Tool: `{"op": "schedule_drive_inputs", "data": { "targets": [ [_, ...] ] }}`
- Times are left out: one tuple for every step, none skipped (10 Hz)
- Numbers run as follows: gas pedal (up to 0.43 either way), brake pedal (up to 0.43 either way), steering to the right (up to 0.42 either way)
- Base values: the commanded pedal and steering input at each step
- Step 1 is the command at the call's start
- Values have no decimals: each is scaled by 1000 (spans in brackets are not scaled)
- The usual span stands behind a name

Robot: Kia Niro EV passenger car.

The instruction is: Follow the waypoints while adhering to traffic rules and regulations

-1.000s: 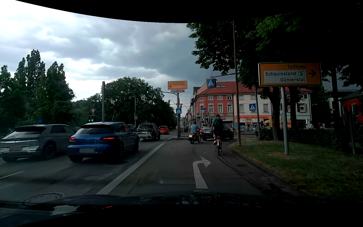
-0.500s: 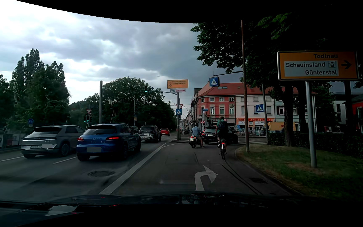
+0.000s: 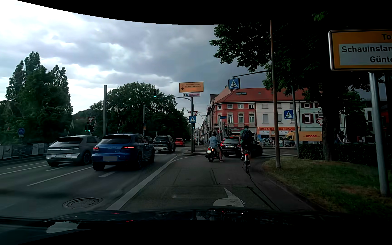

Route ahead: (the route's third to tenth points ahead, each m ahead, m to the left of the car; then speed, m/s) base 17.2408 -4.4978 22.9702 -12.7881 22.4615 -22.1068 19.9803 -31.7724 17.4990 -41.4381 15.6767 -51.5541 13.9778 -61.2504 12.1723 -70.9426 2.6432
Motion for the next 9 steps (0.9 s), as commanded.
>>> {"op": "schedule_drive_inputs", "data": {
  "targets": [
    [0,0,-5],
    [0,0,-4],
    [0,0,-3],
    [0,0,-2],
    [0,0,-3],
    [0,0,-4],
    [0,6,-3],
    [0,61,1],
    [0,85,4]
  ]
}}
